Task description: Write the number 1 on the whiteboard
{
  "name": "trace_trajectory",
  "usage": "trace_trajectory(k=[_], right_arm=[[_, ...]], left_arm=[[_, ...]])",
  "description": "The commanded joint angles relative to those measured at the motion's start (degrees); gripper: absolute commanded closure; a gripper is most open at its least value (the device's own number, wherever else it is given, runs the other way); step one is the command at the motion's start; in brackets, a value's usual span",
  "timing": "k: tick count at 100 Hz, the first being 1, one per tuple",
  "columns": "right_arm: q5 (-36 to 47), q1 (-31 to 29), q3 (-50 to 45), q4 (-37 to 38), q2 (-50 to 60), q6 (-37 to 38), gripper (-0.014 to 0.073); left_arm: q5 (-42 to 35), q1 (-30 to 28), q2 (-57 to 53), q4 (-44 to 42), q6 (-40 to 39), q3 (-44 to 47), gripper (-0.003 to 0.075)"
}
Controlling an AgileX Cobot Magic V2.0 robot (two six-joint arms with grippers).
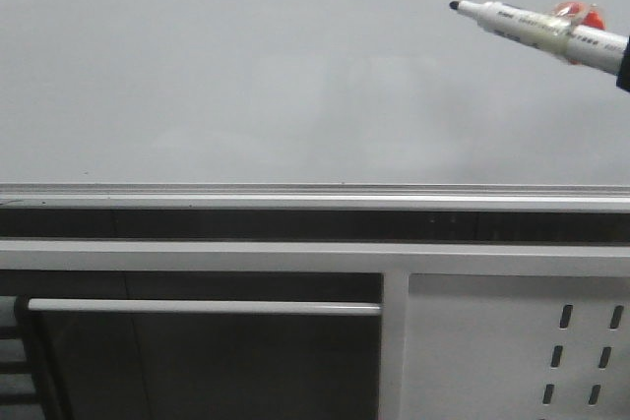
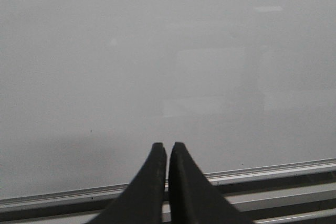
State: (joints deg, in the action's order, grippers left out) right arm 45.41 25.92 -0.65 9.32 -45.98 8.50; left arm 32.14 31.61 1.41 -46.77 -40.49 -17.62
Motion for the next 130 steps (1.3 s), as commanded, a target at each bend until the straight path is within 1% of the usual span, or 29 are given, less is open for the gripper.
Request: trace_trajectory(k=[1, 14, 24, 31, 40, 59, 75, 111, 130], right_arm=[[6.48, 0.00, 1.46, 0.22, -2.70, 0.08, 0.0654], [7.69, 0.00, 2.89, 1.10, -6.37, 0.08, 0.0654], [8.47, 0.00, 4.06, 1.42, -8.65, 0.08, 0.0654], [8.57, 0.00, 4.74, 1.51, -10.15, 0.08, 0.0654], [8.85, 0.00, 5.31, 1.68, -11.65, 0.08, 0.0654], [13.95, 0.00, 5.40, 1.65, -13.92, -0.18, 0.0654], [14.50, 0.00, 5.82, 1.39, -15.26, -2.16, 0.0654], [14.74, 0.00, 5.82, -2.98, -15.84, -3.75, 0.0654], [14.82, 0.00, 5.82, -3.85, -15.84, -3.82, 0.0654]], left_arm=[[-3.46, -0.11, 0.70, -1.09, -0.10, -1.41, 0.0738], [-3.46, -0.11, 0.70, -1.34, -0.10, -1.41, 0.0738], [-3.22, -0.11, 0.70, -8.43, -0.10, -1.41, 0.0738], [-3.22, -0.11, 0.70, -10.78, -0.10, -1.41, 0.0738], [-3.22, -0.11, 0.70, -10.60, -0.10, -1.41, 0.0738], [-3.22, -0.11, 0.70, -10.60, -0.10, -1.41, 0.0738], [-3.35, -0.11, 0.70, -10.60, -0.10, -1.41, 0.0738], [-3.35, -0.11, 0.70, -10.60, -0.10, -1.41, 0.0738], [-3.35, -0.11, 0.70, -10.60, -0.10, -1.41, 0.0738]])
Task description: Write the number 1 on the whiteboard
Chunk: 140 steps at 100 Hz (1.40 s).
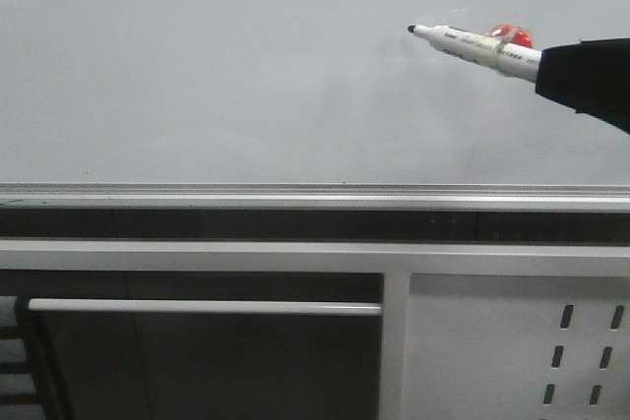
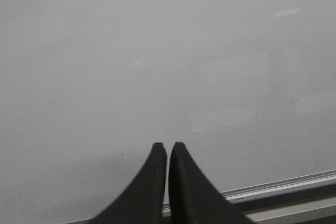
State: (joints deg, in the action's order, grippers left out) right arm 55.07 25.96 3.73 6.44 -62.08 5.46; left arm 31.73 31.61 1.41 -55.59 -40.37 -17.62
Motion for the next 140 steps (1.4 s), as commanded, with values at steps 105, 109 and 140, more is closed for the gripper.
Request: trace_trajectory(k=[105, 109, 140], right_arm=[[6.69, -0.04, 0.13, -3.45, -12.27, -1.36, 0.0654], [7.11, -0.04, 0.01, -3.45, -13.04, -1.36, 0.0654], [15.81, -0.04, -2.03, -3.31, -17.86, -1.36, 0.0654]], left_arm=[[-2.95, -0.11, 0.70, -1.79, -0.23, -1.41, 0.0738], [-2.95, -0.11, 0.70, -1.79, -0.23, -1.41, 0.0738], [-2.95, -0.11, 0.70, -1.79, -0.23, -1.41, 0.0738]])
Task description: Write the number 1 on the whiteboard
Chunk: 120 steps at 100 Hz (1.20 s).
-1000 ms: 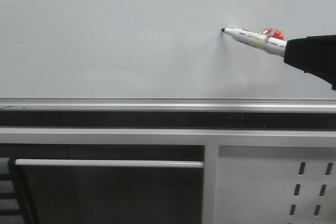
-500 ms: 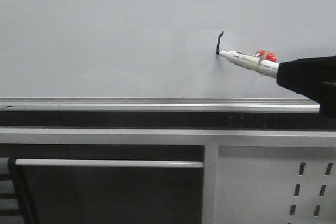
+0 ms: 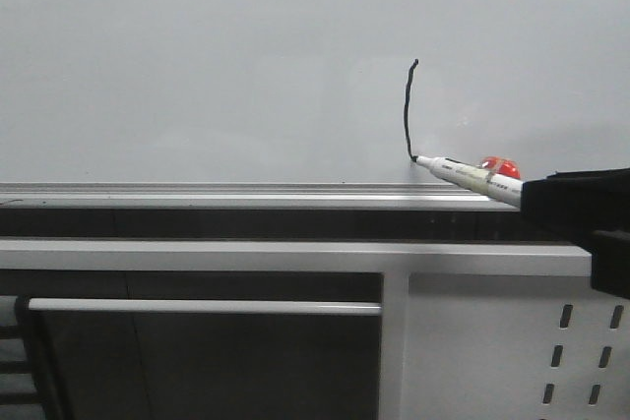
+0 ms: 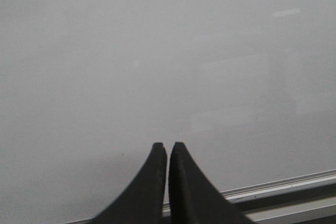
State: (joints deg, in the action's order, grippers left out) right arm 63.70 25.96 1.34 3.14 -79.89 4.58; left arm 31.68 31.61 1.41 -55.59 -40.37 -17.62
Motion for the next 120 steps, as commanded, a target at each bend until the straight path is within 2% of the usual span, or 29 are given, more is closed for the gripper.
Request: trace_trajectory(k=[1, 16, 23, 27, 36, 46, 63, 77, 89, 102, 120], right_arm=[[7.40, -0.04, 0.33, 0.14, -0.20, -0.48, 0.0654], [12.14, -0.04, -1.99, 2.05, -0.21, -0.12, 0.0654], [11.43, -0.04, -4.09, 2.35, -0.21, 1.55, 0.0654], [7.97, -0.04, -3.61, 4.49, -0.06, 3.14, 0.0654], [9.25, -0.04, -3.77, 11.12, 0.06, 4.73, 0.0654], [9.61, -0.04, -3.77, 13.51, 0.06, 7.32, 0.0654], [9.12, -0.04, -3.65, 17.44, 0.06, 10.10, 0.0654], [9.38, -0.04, -3.47, 19.36, 0.06, 12.09, 0.0654], [8.82, -0.04, -1.92, 19.98, 0.06, 13.04, 0.0654], [5.23, -0.04, 2.44, 21.77, 0.06, 15.00, 0.0654], [-2.88, -0.04, 11.27, 26.76, 0.06, 20.05, 0.0654]], left_arm=[[-2.90, -0.11, 0.70, -1.79, -0.23, -1.41, 0.0738], [-2.90, -0.11, 0.70, -0.97, -0.23, -1.41, 0.0738], [-3.00, -0.11, 0.70, -0.04, -0.23, -1.41, 0.0738], [-3.37, -0.11, 0.70, -0.04, -0.23, -1.41, 0.0738], [-5.37, -0.11, 0.70, 0.07, -0.23, -1.41, 0.0738], [-9.45, -0.11, 0.70, 1.83, -0.04, -1.41, 0.0738], [-16.57, -0.11, 0.70, 9.22, 10.69, -1.41, 0.0738], [-17.28, -0.11, 0.82, 16.06, 23.95, -1.41, 0.0738], [-16.40, -0.11, 1.07, 20.46, 31.77, -1.41, 0.0738], [-16.29, -0.11, 2.86, 24.39, 35.68, -1.41, 0.0738], [-18.03, -0.11, 8.13, 24.39, 38.14, -1.41, 0.0738]])
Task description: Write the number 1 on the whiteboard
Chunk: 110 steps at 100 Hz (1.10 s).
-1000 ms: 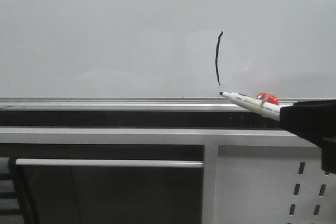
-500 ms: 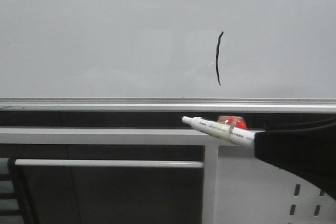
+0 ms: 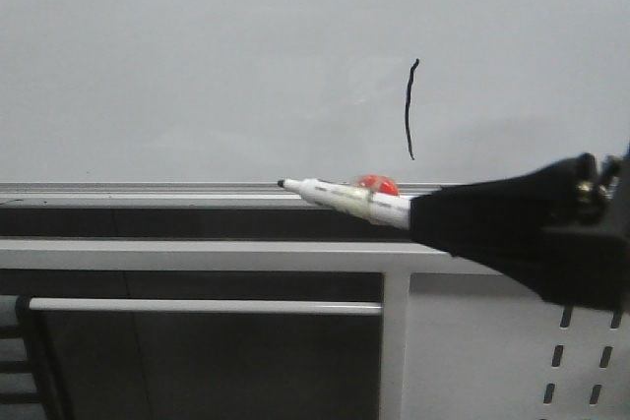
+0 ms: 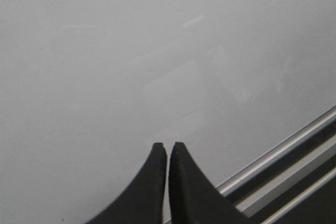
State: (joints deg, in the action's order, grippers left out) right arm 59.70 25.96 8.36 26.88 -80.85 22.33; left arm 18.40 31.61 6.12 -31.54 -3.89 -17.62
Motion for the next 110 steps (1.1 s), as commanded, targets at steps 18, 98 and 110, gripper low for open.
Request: trace_trajectory(k=[18, 98, 110], right_arm=[[-5.48, 0.05, 13.34, 12.77, 1.02, 12.40, 0.0654], [-24.64, 5.17, 31.55, 61.76, 3.57, 63.22, 0.0654], [-24.75, 5.17, 32.73, 68.94, 5.06, 72.32, 0.0654]], left_arm=[[-8.64, -0.11, 8.68, 0.34, 5.14, -1.52, 0.0738], [-8.90, 26.15, 23.10, -0.40, 5.14, -1.52, 0.0286], [-7.99, 27.10, 26.53, -1.92, 5.14, -1.52, 0.0286]])
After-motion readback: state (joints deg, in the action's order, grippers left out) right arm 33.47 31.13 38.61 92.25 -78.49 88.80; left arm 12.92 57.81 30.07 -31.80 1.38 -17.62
